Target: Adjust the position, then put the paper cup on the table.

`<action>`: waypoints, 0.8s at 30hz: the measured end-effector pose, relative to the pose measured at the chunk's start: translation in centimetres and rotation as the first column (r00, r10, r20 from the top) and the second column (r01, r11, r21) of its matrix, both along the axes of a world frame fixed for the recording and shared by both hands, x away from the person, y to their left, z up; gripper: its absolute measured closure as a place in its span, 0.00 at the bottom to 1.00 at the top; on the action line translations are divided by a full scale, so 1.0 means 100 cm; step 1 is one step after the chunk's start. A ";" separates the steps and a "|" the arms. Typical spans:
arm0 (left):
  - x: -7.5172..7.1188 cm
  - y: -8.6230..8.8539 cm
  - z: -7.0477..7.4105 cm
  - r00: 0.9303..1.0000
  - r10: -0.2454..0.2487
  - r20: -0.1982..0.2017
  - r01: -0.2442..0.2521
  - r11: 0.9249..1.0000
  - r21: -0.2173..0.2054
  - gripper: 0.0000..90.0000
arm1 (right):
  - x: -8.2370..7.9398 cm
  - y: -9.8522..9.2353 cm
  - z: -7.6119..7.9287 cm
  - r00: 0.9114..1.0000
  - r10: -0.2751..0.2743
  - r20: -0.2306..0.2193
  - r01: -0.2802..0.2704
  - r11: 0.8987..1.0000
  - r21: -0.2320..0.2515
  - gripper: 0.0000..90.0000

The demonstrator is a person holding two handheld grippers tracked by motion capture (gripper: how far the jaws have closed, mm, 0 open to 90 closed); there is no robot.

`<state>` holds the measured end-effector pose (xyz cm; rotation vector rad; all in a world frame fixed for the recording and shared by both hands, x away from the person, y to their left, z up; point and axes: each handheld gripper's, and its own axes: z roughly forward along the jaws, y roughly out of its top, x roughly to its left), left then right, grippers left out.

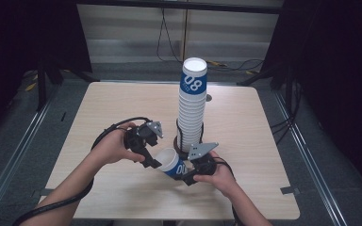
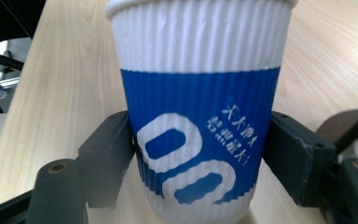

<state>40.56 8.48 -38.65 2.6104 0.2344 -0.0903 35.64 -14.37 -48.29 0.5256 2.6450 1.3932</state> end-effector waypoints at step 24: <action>-0.002 0.019 -0.016 0.999 0.055 -0.001 -0.055 0.997 -0.058 0.18 | -0.004 -0.021 0.007 0.999 0.015 -0.039 -0.019 0.995 -0.102 0.17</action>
